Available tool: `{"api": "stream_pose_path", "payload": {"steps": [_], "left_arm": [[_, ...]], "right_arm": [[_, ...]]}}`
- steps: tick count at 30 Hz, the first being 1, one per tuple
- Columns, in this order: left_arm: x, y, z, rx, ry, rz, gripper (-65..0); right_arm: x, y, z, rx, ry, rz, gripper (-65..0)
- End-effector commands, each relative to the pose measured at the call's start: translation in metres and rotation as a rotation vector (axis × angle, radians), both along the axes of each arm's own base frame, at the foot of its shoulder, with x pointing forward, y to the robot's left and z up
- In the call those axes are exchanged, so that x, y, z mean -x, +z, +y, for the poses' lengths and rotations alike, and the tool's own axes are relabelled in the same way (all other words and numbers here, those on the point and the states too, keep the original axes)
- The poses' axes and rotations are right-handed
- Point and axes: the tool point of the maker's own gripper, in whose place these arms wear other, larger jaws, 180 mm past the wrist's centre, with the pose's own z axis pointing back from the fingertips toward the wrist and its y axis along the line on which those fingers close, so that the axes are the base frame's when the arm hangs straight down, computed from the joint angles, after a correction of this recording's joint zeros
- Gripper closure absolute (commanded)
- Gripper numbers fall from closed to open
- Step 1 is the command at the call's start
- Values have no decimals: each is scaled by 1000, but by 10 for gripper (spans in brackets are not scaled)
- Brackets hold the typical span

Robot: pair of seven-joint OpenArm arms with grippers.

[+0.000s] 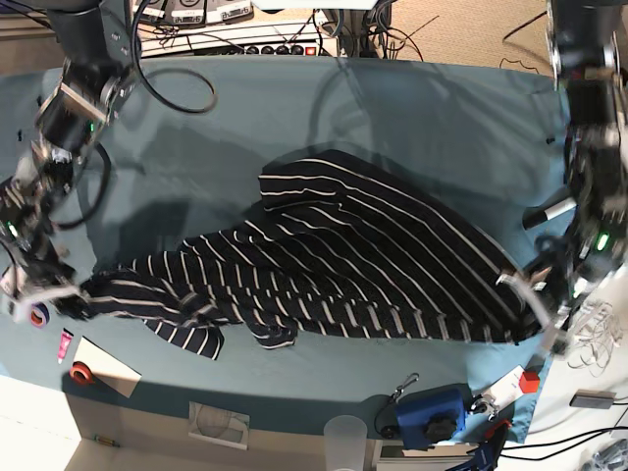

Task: Layout the t-shirt on the table in an organized manner, then fold the t-shirt properly
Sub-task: 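Pull the shirt apart with both grippers to spread it flat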

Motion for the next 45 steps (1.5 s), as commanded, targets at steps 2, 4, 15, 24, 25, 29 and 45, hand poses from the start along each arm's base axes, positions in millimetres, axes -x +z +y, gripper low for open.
{"api": "stream_pose_path", "payload": {"steps": [2, 4, 15, 24, 25, 29, 45], "left_arm": [[-27, 26, 8, -12, 19, -69, 0], [-42, 26, 9, -11, 30, -51, 0], [-70, 40, 18, -20, 24, -34, -187], [-65, 34, 27, 15, 104, 78, -410], [-64, 36, 24, 31, 92, 90, -410], [-61, 60, 2, 79, -4, 56, -409], [79, -6, -127, 91, -392, 183, -334]], "right_arm": [[-26, 28, -6, 29, -4, -87, 0], [-43, 31, -3, 44, 3, -109, 0], [-92, 78, 23, 157, 118, -89, -93], [-95, 93, 33, 167, 182, -95, -234], [-96, 100, 34, 165, 186, -115, -234], [-91, 138, 41, 188, 231, -191, -234], [-33, 154, 10, -3, 211, -244, -234]]}}
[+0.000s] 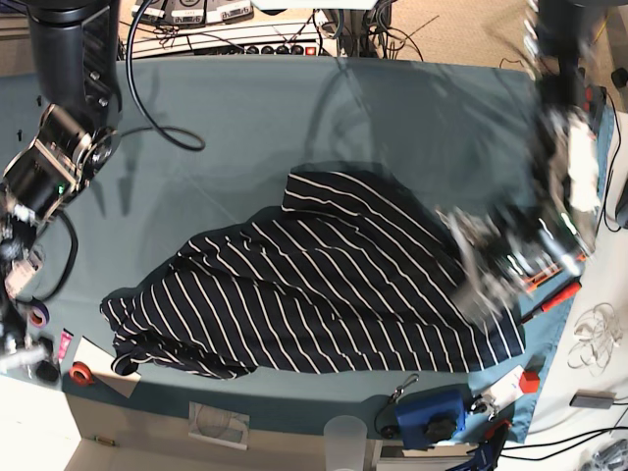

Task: Layout the t-shirt on the table in an organized manner, then fold the t-shirt properly
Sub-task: 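Pull the shirt apart with both grippers to spread it flat, then grasp the shirt edge with the left gripper and pull it outward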

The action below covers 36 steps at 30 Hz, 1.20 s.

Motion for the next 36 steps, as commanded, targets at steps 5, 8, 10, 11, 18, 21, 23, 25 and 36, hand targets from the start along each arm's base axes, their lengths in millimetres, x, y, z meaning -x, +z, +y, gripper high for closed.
{"api": "stream_pose_path", "payload": {"steps": [5, 8, 10, 11, 18, 21, 23, 25, 36], "left_arm": [[30, 26, -39, 76, -46, -167, -328], [46, 20, -53, 51, -59, -215, -303], [59, 5, -66, -8, -109, -219, -303], [66, -3, -73, -41, -138, -215, -303], [93, -24, -126, -265, -297, -350, -304], [101, -25, -144, -318, -328, -416, -304], [107, -33, -152, -354, -352, -424, -304], [111, -47, -156, -400, -377, -418, -304], [79, -59, -148, -483, -281, -463, -304]], "right_arm": [[27, -7, -26, -50, -34, -10, -234], [48, -32, -38, -39, -49, 56, -234], [63, -49, -47, -7, -53, 110, -234], [70, -56, -51, 7, -58, 136, -234], [117, -91, -79, 68, -93, 274, -234], [130, -98, -88, 76, -114, 303, -234], [138, -99, -94, 77, -131, 310, -234], [144, -98, -100, 70, -149, 307, -234], [151, -90, -104, 35, -146, 268, -234]]}}
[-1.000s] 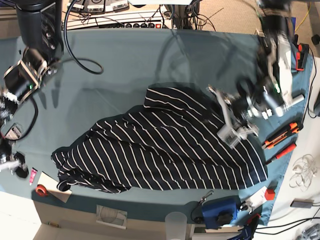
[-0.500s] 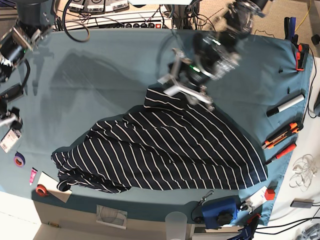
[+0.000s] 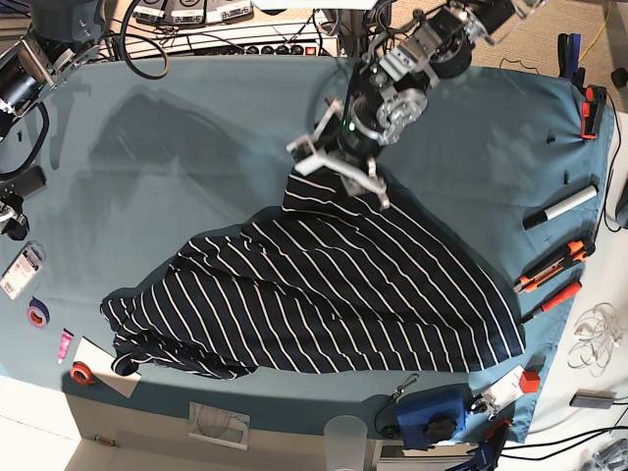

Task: Layout the t-shirt on the table in an organized manner, then fold the t-shirt properly
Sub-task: 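Grasp the shirt edge with the left gripper and pull it outward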

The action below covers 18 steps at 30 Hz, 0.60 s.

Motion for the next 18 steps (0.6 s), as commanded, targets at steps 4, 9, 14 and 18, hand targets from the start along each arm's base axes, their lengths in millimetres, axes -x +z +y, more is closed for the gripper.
{"api": "stream_pose_path", "payload": {"steps": [4, 9, 14, 18], "left_arm": [[0, 6, -13, 54, -50, 6, -300], [1, 4, -20, 119, -13, 45, -81], [-7, 19, -33, 196, 48, 28, 0], [-9, 29, -44, 213, 82, 44, 0]], "right_arm": [[-6, 27, -11, 42, -2, -62, -234], [-6, 26, -11, 42, -2, -62, -234], [-6, 23, -9, 37, 1, -57, -234], [-5, 22, -8, 38, 2, -52, -234]]}}
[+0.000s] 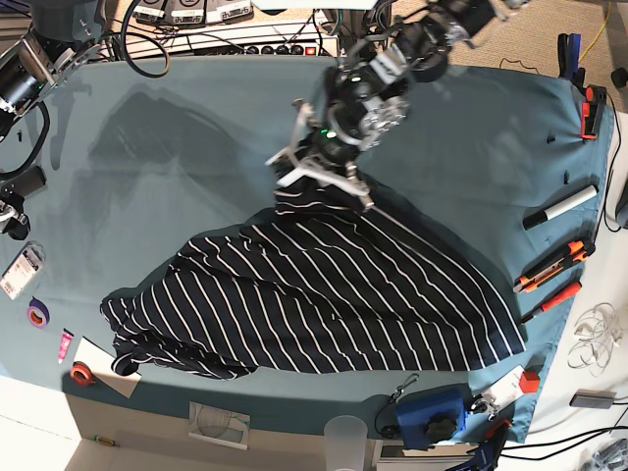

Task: Layout the t-shirt on the table in an organized manner, then fold the t-shirt properly
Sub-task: 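Grasp the shirt edge with the left gripper and pull it outward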

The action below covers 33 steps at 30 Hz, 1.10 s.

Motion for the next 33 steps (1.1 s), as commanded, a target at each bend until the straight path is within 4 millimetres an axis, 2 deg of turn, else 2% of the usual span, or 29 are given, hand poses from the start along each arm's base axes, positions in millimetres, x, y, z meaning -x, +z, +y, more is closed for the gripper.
{"api": "stream_pose_path", "payload": {"steps": [1, 4, 9, 12, 15, 18, 22, 25, 27, 29, 33], "left_arm": [[-10, 23, -4, 36, 18, -59, 0], [-15, 49, 8, 41, 98, -91, 0], [-17, 108, 41, 105, 222, -217, 0], [-15, 130, 78, 129, 321, -266, 0], [-14, 149, 129, 129, 443, -320, 0], [-13, 138, 171, 101, 528, -296, 0], [-5, 119, 210, 41, 560, -223, 0], [0, 115, 244, 26, 650, -204, 0], [3, 114, 260, 47, 696, -189, 0], [5, 113, 264, 96, 699, -167, 0], [6, 111, 248, 173, 617, -121, 0]], "right_arm": [[-6, 23, -9, 39, 2, -56, -234], [-7, 24, -9, 41, 1, -63, -234], [-6, 23, -7, 45, 16, -56, -234], [-6, 23, -4, 49, 42, -57, -234], [-6, 22, 5, 14, 76, -83, -234], [-1, 14, 15, -37, 100, -75, -234], [3, 1, 32, -109, 129, -75, -234], [4, -11, 47, -161, 146, -77, -234], [4, -17, 58, -197, 160, -70, -234], [1, -20, 70, -236, 179, -88, -234], [-12, -33, 98, -236, 259, -57, -234]]}}
